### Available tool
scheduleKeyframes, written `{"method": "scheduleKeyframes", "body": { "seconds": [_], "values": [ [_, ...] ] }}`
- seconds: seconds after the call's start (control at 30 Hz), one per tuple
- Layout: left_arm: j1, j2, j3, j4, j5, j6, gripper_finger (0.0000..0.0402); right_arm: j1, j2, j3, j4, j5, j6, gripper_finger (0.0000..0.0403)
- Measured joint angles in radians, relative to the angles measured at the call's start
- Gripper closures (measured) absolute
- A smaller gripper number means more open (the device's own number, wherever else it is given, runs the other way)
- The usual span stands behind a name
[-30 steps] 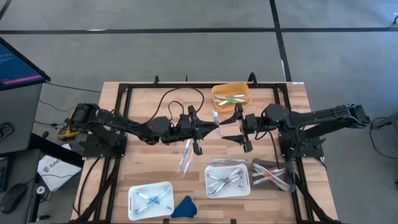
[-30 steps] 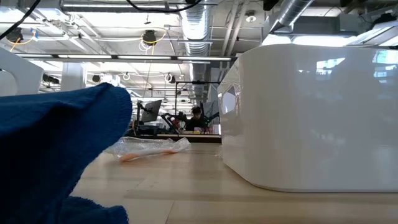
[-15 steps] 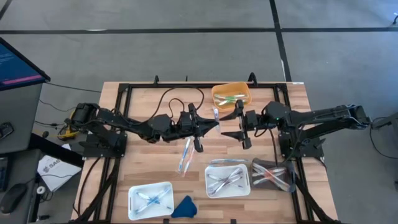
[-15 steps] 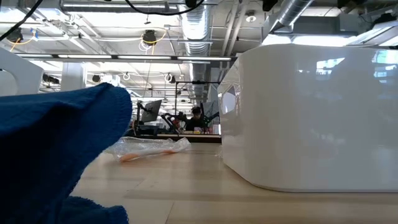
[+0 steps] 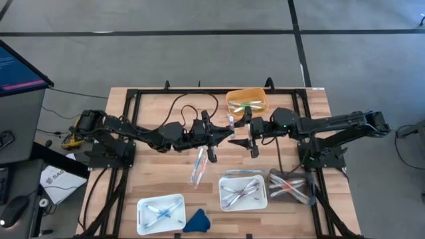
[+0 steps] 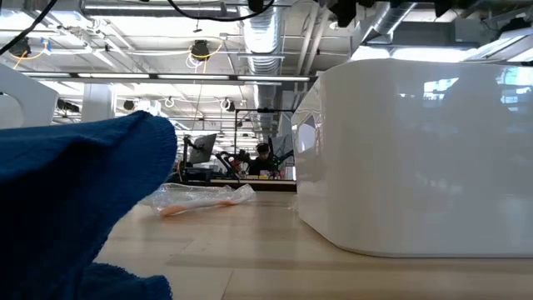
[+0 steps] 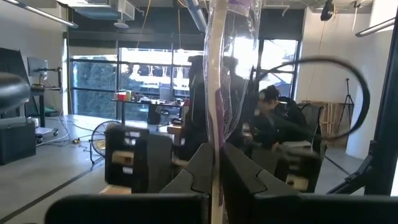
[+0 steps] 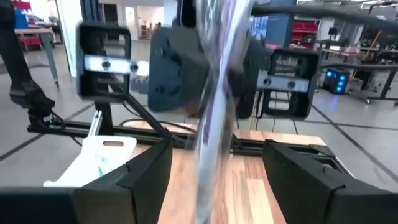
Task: Pick & Place Toothbrushes
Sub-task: Put the violet toothbrush into the right white bin
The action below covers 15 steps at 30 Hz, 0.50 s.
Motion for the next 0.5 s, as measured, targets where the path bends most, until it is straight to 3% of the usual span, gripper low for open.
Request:
{"method": "scheduleKeyframes", "body": {
  "seconds": [0.37,0.5],
  "values": [
    [-0.002,0.0,0.0,-0.013,-0.004,0.0,0.0395,0.0,-0.026,0.002,-0.051,0.0,0.01,0.016],
    [-0.002,0.0,0.0,-0.013,-0.005,0.0,0.0395,0.0,-0.027,0.002,-0.051,0.0,0.01,0.018]
  ]
}}
